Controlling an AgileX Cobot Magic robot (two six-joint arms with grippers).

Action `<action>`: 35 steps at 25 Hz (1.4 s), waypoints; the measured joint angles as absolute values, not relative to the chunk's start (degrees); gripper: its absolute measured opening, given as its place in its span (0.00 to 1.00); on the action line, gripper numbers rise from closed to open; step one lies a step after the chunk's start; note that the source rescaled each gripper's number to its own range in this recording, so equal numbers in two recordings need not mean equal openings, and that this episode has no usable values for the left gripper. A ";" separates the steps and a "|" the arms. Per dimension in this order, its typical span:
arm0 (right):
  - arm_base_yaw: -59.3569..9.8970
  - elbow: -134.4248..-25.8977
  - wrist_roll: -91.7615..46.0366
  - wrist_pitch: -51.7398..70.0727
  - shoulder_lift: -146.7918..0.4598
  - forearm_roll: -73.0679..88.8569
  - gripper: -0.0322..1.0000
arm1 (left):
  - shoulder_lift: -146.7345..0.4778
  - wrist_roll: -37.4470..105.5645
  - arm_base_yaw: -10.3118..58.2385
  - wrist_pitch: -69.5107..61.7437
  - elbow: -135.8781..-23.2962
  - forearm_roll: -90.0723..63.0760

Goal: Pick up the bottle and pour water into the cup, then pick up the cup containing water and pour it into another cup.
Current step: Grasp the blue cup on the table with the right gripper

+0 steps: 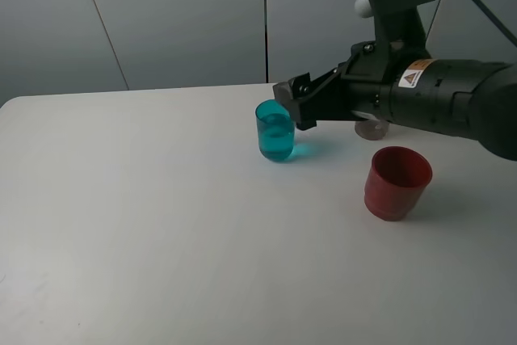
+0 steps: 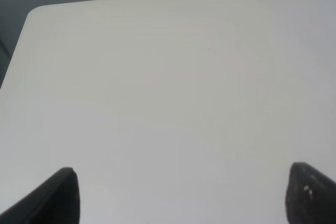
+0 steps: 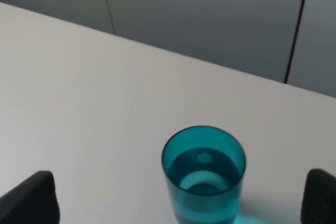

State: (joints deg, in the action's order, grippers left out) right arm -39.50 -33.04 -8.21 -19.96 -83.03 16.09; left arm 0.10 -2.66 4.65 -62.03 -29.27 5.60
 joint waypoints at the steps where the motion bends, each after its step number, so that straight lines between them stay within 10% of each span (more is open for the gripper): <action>1: -40.79 -32.95 -8.08 -21.29 -84.84 17.04 0.99 | 0.10 -2.66 4.65 -62.03 -29.27 5.60; 21: -51.18 -33.74 -9.48 -47.96 -109.22 31.62 0.99 | 0.10 -2.43 4.65 -62.03 -29.27 5.60; 35: -44.56 -40.45 -6.73 -37.01 -109.64 31.34 0.99 | 0.10 -2.43 4.65 -62.03 -29.27 5.60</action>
